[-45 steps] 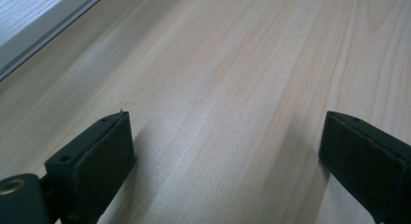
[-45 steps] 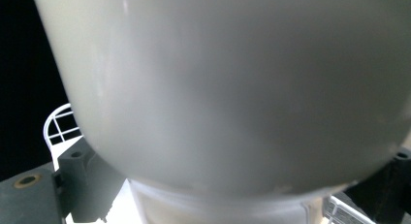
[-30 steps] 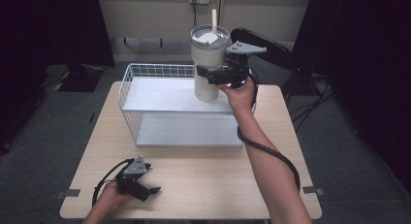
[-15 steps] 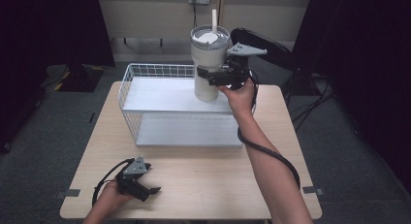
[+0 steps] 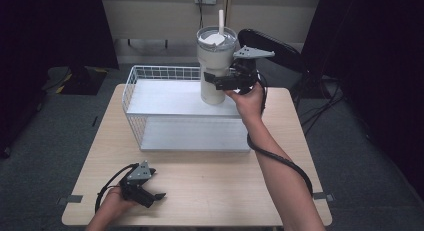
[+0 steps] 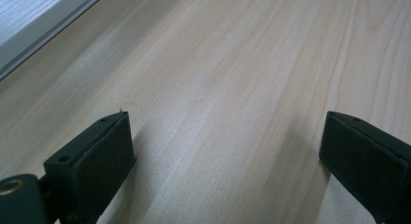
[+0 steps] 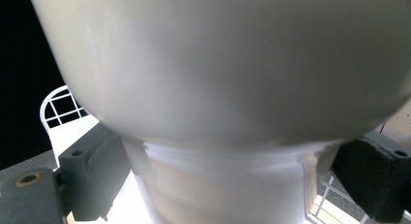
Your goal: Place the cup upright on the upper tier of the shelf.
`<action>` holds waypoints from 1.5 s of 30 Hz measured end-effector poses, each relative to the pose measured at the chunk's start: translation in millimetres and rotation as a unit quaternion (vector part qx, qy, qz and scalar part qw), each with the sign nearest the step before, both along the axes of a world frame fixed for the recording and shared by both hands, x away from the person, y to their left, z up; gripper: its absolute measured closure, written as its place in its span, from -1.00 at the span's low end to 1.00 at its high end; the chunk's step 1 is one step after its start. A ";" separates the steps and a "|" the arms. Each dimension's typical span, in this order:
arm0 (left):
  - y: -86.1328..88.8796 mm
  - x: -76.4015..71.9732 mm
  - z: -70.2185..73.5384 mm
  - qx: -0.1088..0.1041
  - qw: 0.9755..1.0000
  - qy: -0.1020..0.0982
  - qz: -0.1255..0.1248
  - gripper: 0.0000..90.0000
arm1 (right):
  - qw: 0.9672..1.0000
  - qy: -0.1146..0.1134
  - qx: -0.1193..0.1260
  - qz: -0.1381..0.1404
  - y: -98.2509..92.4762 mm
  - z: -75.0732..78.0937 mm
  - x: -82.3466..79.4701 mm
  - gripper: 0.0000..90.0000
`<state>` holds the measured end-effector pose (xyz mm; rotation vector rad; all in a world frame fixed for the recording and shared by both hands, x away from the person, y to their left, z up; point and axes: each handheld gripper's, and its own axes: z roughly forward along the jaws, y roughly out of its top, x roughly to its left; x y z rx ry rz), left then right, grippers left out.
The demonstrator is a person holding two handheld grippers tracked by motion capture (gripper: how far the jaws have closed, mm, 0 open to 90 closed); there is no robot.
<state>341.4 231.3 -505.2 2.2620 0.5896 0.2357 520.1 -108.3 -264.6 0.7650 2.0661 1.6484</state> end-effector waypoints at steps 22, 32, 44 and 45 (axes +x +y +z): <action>-0.1 0.0 -0.2 -0.001 1.000 -0.001 0.001 -0.90 | 1.000 0.007 -0.014 0.000 -13.0 -7.6 -12.8 -0.74; -0.1 0.0 -0.2 -0.001 1.000 0.000 0.000 -0.90 | 1.000 0.004 -0.010 0.016 -22.6 -6.7 -25.5 -0.75; -0.1 0.0 -0.1 0.000 1.000 0.000 0.000 -0.90 | 0.999 0.003 -0.014 0.053 -28.9 -7.5 -52.0 -0.75; -0.1 0.0 -0.2 0.000 1.000 -0.001 0.001 -0.90 | 0.998 0.003 -0.013 0.055 -29.7 -8.2 -54.8 -0.75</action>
